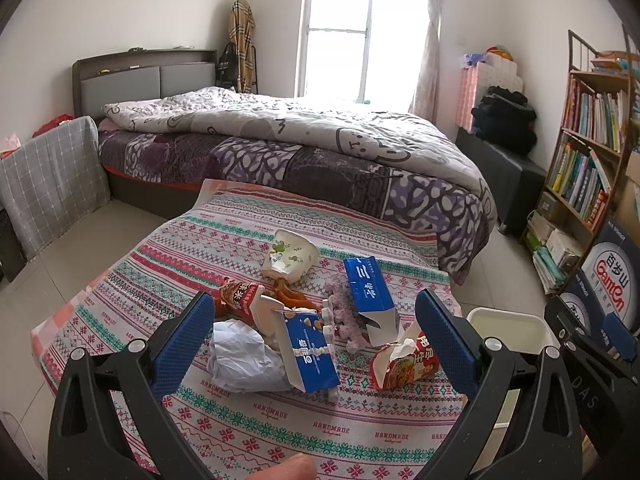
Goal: Collect trash
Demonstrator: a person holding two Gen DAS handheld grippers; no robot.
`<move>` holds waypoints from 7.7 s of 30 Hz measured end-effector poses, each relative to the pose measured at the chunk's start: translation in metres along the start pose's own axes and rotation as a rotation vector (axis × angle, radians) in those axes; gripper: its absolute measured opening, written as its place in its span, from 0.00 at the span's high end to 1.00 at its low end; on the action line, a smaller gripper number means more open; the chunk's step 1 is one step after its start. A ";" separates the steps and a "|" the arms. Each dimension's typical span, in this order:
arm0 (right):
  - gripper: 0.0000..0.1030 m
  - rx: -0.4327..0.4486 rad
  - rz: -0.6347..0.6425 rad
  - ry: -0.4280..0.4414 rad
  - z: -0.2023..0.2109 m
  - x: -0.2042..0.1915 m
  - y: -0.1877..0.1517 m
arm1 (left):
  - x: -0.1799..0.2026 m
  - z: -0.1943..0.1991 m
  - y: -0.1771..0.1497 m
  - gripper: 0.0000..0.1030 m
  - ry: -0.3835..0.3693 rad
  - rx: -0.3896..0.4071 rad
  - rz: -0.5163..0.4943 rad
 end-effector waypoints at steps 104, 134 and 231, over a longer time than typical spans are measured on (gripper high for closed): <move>0.63 -0.601 -0.180 0.123 -0.176 -0.082 -0.061 | -0.046 -0.105 0.015 0.85 -0.073 -0.345 -0.032; 0.91 0.100 0.029 0.030 -0.010 -0.027 0.002 | -0.001 -0.012 0.015 0.85 0.038 0.070 -0.050; 0.07 -0.336 -0.083 -0.024 -0.086 0.028 -0.004 | 0.000 -0.147 -0.063 0.07 0.228 -0.605 -0.695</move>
Point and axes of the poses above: each gripper's, at about its wrist camera, not at the fingertips, and z roughly against the way its jaws point, x to its right, y to its top, the point moved 5 cm from there along -z, roughly the way its jaws point, and after that the axes turned 12 degrees about -x, right-handed, at the moved point
